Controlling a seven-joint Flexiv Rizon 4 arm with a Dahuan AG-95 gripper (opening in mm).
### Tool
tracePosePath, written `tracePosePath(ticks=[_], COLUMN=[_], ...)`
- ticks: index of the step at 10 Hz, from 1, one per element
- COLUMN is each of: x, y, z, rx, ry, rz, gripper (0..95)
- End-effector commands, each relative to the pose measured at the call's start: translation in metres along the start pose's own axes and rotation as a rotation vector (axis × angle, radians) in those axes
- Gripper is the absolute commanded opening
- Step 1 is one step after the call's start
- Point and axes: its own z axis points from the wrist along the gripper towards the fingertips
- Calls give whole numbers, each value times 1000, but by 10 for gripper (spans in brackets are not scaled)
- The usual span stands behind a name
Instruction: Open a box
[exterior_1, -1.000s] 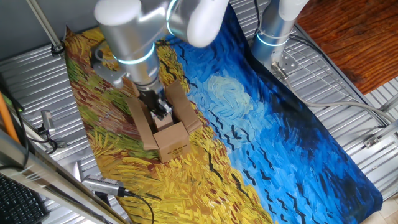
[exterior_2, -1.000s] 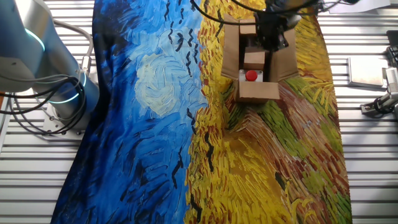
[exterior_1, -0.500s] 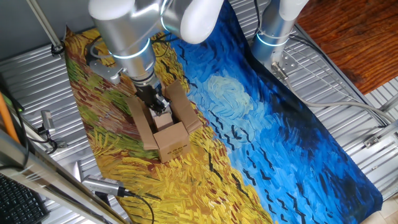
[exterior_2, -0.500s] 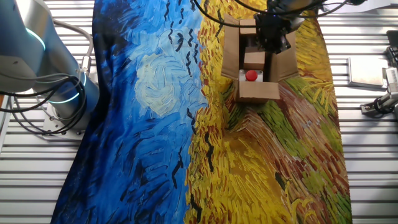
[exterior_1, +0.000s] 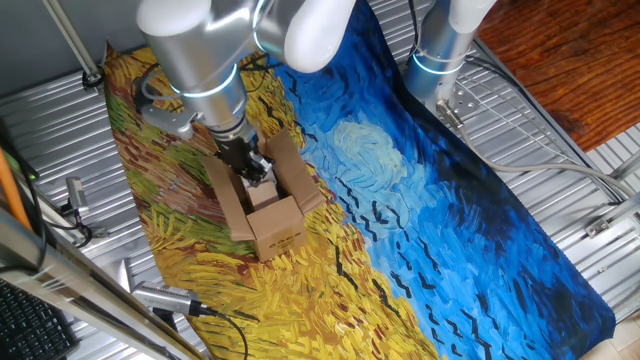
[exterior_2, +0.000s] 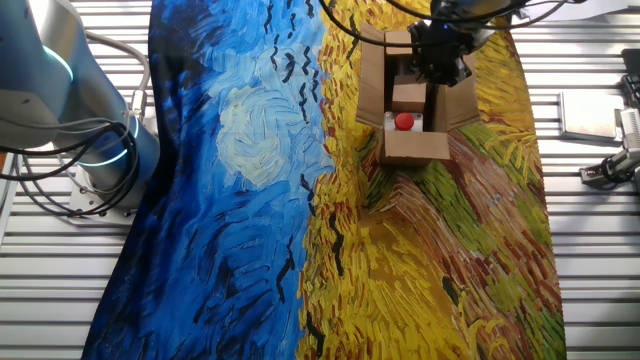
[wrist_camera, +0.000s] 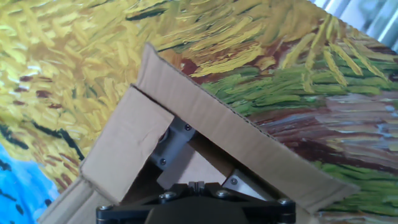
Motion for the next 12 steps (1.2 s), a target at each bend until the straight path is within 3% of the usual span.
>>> tracePosePath(ticks=[1,5,7,9,12], x=[-2,-17,-32,-42,-47], y=[7,21,35,48,62], z=[12,30,35,31,15], rx=[-30,-50,-46,-45,-55], ry=[-22,-39,-36,-35,-39], rz=[25,42,65,87,103], gripper=[0,0,0,0,0])
